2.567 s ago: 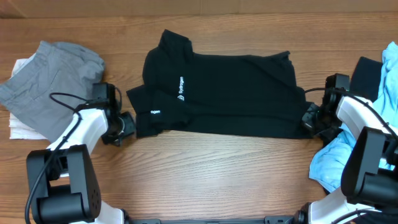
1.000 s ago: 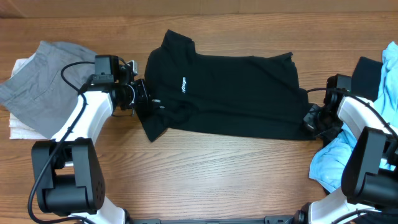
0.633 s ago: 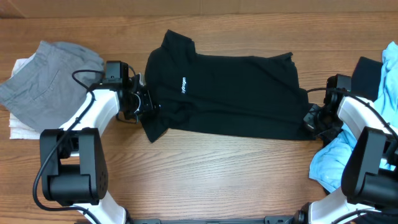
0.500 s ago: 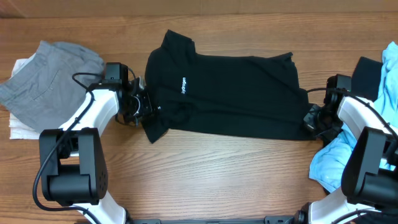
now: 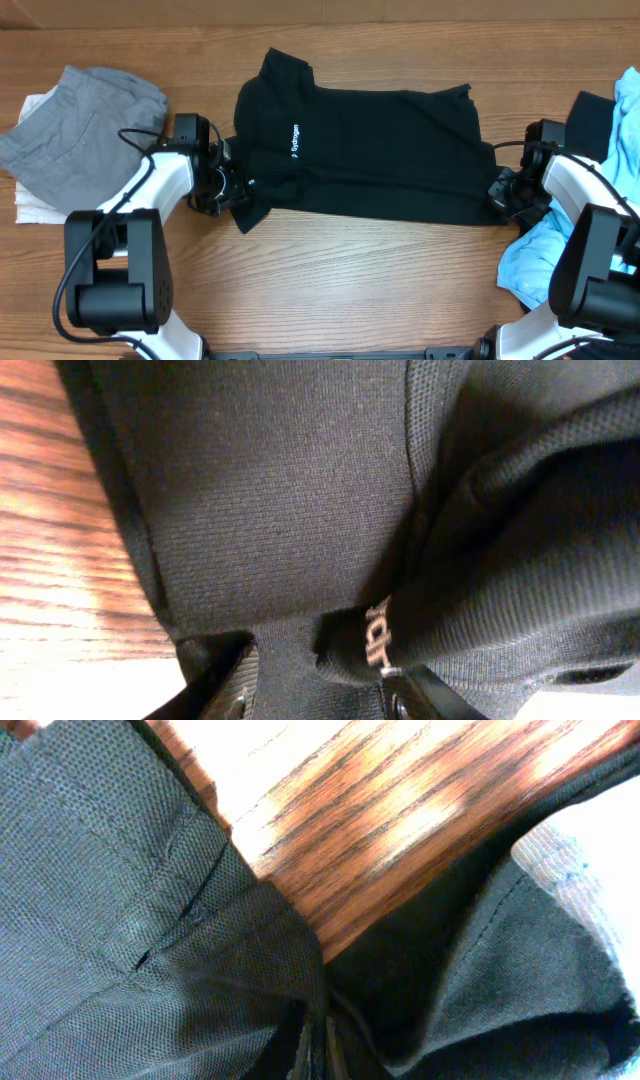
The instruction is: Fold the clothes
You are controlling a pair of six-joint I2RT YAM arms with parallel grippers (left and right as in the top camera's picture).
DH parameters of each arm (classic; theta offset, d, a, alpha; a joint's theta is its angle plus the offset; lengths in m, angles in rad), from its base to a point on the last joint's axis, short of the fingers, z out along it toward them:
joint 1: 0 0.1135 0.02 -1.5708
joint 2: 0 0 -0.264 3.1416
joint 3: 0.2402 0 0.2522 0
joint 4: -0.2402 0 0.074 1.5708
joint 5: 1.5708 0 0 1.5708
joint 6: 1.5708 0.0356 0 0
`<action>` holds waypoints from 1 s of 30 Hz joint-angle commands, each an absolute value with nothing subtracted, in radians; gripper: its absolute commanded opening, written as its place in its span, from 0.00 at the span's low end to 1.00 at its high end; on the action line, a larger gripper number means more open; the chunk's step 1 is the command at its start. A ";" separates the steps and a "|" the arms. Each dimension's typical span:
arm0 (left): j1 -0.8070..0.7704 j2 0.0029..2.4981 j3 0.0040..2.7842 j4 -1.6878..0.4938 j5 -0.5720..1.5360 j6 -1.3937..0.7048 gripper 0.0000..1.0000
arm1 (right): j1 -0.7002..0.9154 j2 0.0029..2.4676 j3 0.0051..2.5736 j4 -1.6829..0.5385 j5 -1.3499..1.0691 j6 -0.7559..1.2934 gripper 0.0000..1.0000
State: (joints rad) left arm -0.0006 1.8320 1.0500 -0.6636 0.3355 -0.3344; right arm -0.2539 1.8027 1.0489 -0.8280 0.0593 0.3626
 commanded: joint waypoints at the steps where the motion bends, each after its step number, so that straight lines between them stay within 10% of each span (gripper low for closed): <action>1: 0.005 1.844 0.950 -0.641 0.251 -0.337 0.44 | -0.271 1.824 1.027 -0.829 0.111 0.367 0.08; 30: 0.195 1.604 0.979 -0.856 0.121 -0.229 0.33 | -0.270 1.738 1.074 -1.038 0.080 0.397 0.10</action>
